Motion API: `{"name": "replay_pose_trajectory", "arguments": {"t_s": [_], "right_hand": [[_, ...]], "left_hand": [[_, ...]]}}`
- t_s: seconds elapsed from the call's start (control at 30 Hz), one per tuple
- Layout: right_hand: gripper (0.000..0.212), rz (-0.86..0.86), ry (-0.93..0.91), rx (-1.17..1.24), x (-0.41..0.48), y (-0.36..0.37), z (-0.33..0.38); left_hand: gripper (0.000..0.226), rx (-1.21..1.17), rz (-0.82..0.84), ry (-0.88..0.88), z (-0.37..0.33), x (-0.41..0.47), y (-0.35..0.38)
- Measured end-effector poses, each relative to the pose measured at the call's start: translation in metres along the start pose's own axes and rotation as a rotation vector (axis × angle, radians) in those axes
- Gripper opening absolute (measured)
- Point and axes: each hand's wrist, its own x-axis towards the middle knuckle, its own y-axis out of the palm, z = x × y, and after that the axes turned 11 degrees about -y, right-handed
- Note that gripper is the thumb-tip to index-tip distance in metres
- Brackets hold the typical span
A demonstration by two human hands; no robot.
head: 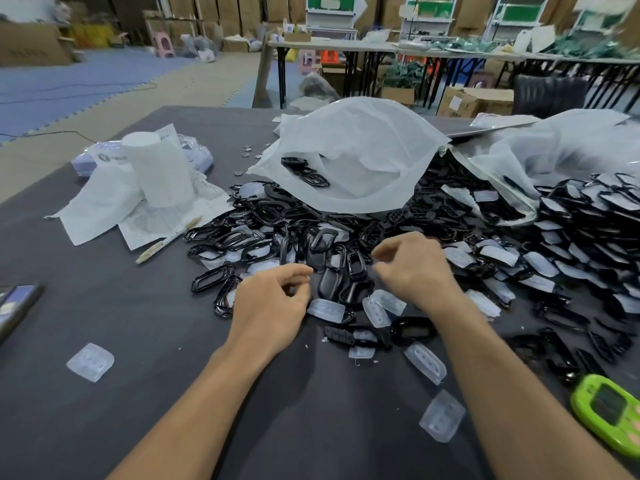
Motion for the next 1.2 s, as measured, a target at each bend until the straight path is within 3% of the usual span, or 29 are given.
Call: {"name": "replay_pose_trajectory", "arguments": {"t_s": [0.27,0.43,0.53,0.63,0.7,0.8,0.93,1.0,1.1,1.2], "right_hand": [[0.021,-0.010,0.018,-0.116,0.007,0.039,0.025],[0.045,0.013,-0.083,-0.099,-0.002,0.047,0.026],[0.026,0.022,-0.136,-0.143,-0.001,0.047,0.026],[0.012,-0.126,-0.160,-0.114,-0.002,0.047,0.023],[0.012,-0.230,-0.183,-0.005,-0.003,0.045,0.021],[0.021,-0.273,-0.185,0.381,-0.008,0.041,0.026],[0.025,-0.008,-0.169,0.891,-0.014,0.044,0.041],[0.022,0.160,-0.145,1.112,-0.017,0.043,0.046],[0.020,0.243,-0.113,1.191,-0.018,0.041,0.044],[0.021,0.132,-0.118,1.065,-0.014,0.040,0.037]], "left_hand": [[0.026,0.022,-0.021,-0.054,0.000,0.001,-0.003],[0.026,0.009,-0.059,-0.039,-0.001,0.004,-0.002],[0.027,0.003,-0.079,-0.042,-0.002,0.006,-0.002],[0.027,-0.006,-0.081,-0.043,-0.002,0.008,-0.004],[0.027,-0.017,-0.084,-0.045,-0.001,0.008,-0.004],[0.031,-0.120,-0.053,-0.042,-0.002,0.009,-0.005],[0.060,-0.445,0.299,-0.048,-0.004,0.009,-0.004],[0.051,-0.617,0.424,-0.070,-0.005,0.011,-0.004],[0.043,-0.633,0.345,-0.080,-0.002,0.015,-0.008],[0.040,-0.531,0.191,-0.096,0.005,0.019,-0.010]]}}
